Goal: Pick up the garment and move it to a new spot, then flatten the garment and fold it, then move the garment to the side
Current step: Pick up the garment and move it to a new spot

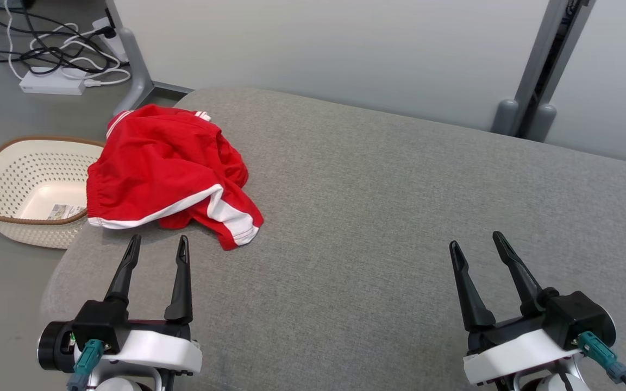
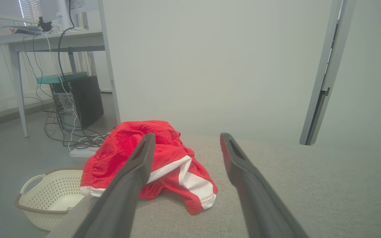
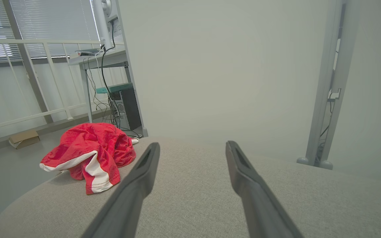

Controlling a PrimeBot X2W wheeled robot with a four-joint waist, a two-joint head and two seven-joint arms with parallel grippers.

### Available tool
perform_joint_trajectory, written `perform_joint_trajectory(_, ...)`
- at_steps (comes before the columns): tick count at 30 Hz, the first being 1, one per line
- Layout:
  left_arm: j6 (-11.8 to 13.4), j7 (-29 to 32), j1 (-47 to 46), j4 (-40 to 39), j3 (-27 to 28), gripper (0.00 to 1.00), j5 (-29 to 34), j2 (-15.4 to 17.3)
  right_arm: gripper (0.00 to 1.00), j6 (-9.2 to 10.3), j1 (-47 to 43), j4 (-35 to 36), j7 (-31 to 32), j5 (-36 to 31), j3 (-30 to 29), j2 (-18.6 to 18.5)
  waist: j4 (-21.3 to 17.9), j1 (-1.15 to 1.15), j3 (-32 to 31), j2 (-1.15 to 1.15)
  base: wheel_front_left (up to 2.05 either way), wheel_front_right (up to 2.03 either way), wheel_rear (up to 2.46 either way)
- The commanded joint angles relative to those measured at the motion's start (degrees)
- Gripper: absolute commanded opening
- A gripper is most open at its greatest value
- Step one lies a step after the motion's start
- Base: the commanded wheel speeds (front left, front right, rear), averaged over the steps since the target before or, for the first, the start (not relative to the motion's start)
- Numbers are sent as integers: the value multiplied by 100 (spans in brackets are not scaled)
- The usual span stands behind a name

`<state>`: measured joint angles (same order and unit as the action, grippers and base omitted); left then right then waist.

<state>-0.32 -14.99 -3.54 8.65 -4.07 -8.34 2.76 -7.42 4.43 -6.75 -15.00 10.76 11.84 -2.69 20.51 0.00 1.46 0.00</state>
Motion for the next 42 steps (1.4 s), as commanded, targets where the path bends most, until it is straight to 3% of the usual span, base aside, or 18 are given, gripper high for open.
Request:
perform_joint_trajectory(1,45,-24,-14,-27,37,100,27,25,100,-13,-34,-29,-32,30,-6,-38,140,0,-18,0,0,0,0)
perform_joint_trajectory(12,64,-24,68,-79,110,100,40,24,100,-13,-42,-29,-32,77,-29,-39,415,0,-30,0,0,0,0)
perform_joint_trajectory(24,308,-24,-213,4,203,100,-330,23,100,-13,182,30,-31,3,140,-188,215,0,415,0,0,0,0)
perform_joint_trajectory(33,415,-23,-1322,318,482,100,-534,23,100,-13,619,87,-22,50,294,-610,-44,0,1206,0,0,0,0)
perform_joint_trajectory(42,392,-22,-2769,1356,1357,100,-225,184,100,-13,960,22,-21,214,492,-818,-371,0,1723,0,0,0,0)
